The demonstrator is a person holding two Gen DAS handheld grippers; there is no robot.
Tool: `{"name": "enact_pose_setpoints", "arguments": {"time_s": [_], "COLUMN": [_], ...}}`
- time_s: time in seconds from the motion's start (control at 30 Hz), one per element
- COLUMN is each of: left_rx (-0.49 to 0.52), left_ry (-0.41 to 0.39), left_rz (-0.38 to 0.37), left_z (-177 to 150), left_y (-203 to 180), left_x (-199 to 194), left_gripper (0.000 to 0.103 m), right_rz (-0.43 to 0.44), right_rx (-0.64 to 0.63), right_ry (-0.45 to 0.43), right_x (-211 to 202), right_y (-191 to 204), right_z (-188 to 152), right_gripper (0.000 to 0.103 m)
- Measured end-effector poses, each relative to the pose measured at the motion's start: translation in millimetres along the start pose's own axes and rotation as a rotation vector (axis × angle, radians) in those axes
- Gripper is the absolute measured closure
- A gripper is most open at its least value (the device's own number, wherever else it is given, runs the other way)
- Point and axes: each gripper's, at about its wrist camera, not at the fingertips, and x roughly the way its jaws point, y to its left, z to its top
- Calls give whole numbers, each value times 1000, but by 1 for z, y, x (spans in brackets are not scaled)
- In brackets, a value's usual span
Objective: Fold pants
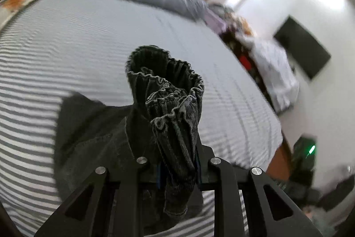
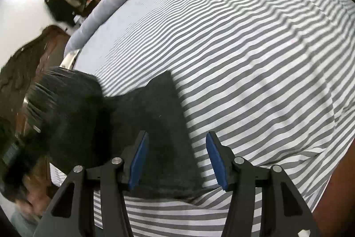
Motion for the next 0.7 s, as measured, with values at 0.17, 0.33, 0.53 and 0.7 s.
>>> {"name": "enact_pose_setpoints", "arguments": {"time_s": [0.17,0.33,0.53,0.7], "left_rx": [85,141,113,145], "left_ry": [112,174,194,173], "left_rz": [75,108,57,34], "left_z": [-34,-47,-53,-57], "left_y": [-26,-37,-36,-41], "left_x": [54,73,70,52], "left_gripper": [81,76,58,50], "right_rz": [20,19,21,27], "right_rx": [14,16,44,27], "right_ry": [-7,-22,-38,-39], "right_x": [-3,-6,-10,-10], "right_y": [-7,-13,-21,-16], "right_z": [9,18,24,22], "right_gripper": [51,51,51,51]}}
